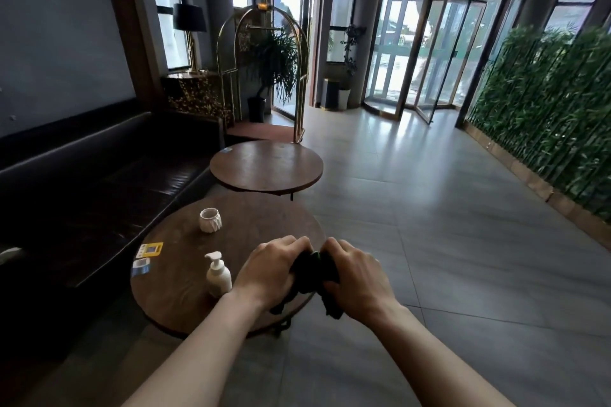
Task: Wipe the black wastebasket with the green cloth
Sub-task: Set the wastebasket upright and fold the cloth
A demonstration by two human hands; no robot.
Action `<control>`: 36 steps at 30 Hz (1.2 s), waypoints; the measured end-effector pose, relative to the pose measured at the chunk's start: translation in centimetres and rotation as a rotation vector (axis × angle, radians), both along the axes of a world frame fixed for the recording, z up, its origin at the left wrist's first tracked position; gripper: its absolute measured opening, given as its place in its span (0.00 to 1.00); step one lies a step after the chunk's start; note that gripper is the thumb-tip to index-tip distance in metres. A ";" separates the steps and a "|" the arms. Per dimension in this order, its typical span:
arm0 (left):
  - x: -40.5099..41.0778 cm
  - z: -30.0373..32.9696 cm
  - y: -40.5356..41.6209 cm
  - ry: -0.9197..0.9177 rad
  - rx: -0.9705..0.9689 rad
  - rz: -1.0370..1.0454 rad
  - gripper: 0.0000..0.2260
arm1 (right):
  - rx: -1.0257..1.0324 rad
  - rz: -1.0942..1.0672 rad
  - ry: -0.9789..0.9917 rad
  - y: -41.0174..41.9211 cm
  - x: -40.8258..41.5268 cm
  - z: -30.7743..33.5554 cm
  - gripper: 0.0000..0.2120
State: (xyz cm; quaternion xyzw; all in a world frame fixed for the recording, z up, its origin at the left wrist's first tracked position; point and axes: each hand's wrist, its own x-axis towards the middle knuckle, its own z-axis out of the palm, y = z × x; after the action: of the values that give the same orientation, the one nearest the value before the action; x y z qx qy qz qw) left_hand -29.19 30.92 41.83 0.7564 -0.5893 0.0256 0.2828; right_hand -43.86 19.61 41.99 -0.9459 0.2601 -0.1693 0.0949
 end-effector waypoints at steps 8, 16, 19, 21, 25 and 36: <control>11.4 -0.7 -7.3 0.073 -0.040 0.008 0.10 | -0.064 -0.015 0.040 -7.0 11.5 0.7 0.18; 18.5 -6.5 -13.7 0.144 0.051 0.058 0.15 | -0.013 0.005 0.089 -13.7 18.7 -5.0 0.16; 20.6 -9.5 -17.0 0.170 0.102 0.091 0.17 | 0.026 0.015 0.118 -17.1 21.2 -8.3 0.16; 22.0 -11.5 -19.2 0.182 0.142 0.119 0.17 | 0.043 0.024 0.133 -19.5 22.9 -10.6 0.16; 25.0 -16.4 -24.6 0.191 0.210 0.196 0.18 | 0.091 0.058 0.157 -25.3 26.4 -16.4 0.15; 31.4 -34.3 -35.0 0.181 0.476 0.434 0.13 | 0.092 0.216 0.280 -36.5 34.4 -35.0 0.19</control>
State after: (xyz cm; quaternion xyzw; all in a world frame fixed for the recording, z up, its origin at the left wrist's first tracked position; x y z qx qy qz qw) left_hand 2.18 -4.08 7.54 0.9082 -0.3765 -0.1207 0.1373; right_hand -9.42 -16.89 7.00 -0.9773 0.1752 -0.0128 0.1185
